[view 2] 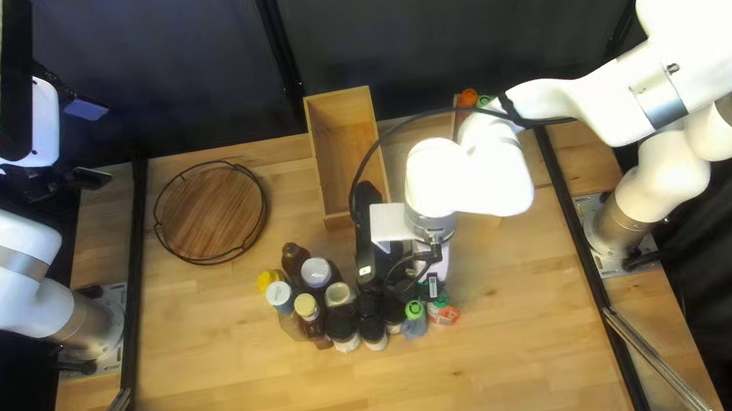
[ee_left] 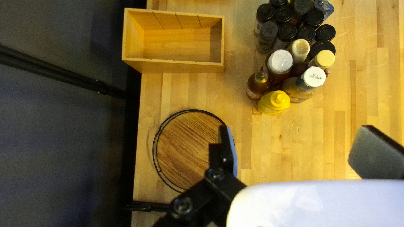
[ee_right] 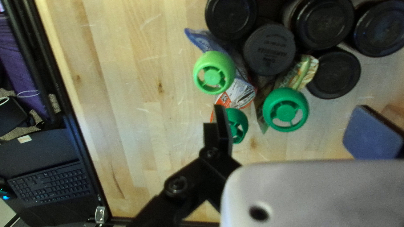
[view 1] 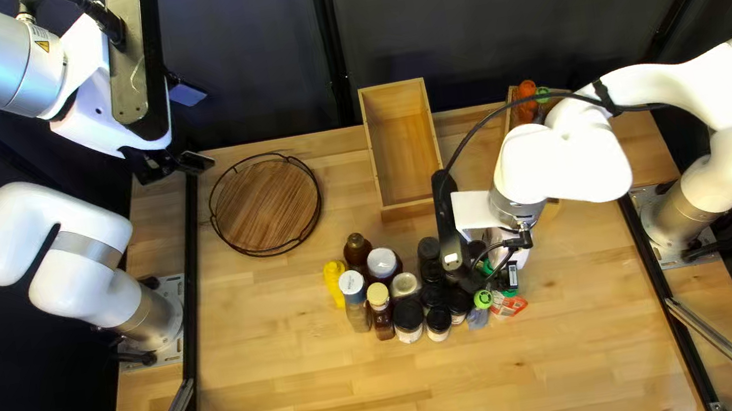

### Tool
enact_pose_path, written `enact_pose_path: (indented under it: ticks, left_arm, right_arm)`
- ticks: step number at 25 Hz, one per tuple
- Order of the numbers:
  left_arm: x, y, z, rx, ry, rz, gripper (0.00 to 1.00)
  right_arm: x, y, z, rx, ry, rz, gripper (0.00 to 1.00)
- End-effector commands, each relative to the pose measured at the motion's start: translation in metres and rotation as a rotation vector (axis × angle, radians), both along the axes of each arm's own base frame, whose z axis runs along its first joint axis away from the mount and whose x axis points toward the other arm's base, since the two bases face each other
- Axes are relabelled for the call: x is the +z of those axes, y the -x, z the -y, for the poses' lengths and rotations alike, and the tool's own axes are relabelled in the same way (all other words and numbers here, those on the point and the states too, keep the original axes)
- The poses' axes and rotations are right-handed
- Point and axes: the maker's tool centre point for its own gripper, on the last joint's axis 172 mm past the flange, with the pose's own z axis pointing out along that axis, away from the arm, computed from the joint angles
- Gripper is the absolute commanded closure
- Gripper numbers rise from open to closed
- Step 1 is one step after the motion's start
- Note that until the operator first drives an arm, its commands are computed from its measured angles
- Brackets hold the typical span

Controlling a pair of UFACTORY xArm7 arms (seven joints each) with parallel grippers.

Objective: Separate condiments, baby food and spices and place it in 3 different racks/containers

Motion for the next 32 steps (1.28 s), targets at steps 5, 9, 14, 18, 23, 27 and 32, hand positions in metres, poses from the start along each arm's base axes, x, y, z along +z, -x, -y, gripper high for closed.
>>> enact_pose_path:
  ticks: [5, 9, 14, 18, 23, 27, 32]
  left_arm:
    - [0.0, 0.0, 0.0, 0.0, 0.0, 0.0, 0.0]
    - [0.0, 0.0, 0.0, 0.0, 0.0, 0.0, 0.0]
    - [0.0, 0.0, 0.0, 0.0, 0.0, 0.0, 0.0]
    - [0.0, 0.0, 0.0, 0.0, 0.0, 0.0, 0.0]
    - [0.0, 0.0, 0.0, 0.0, 0.0, 0.0, 0.0]
    - [0.0, 0.0, 0.0, 0.0, 0.0, 0.0, 0.0]
    - [0.0, 0.0, 0.0, 0.0, 0.0, 0.0, 0.0]
  right_arm:
    - [0.011, 0.0, 0.002, -0.003, 0.01, 0.004, 1.0]
    - [0.036, 0.002, 0.011, 0.001, 0.018, 0.015, 1.0]
    - [0.077, 0.014, 0.036, -0.008, 0.033, 0.034, 1.0]
    - [0.104, 0.033, 0.068, -0.04, 0.058, 0.042, 1.0]
    - [0.122, 0.061, 0.113, -0.097, 0.093, 0.041, 1.0]
    - [0.129, 0.087, 0.15, -0.158, 0.127, 0.026, 1.0]
    - [0.122, 0.111, 0.182, -0.22, 0.148, 0.014, 1.0]
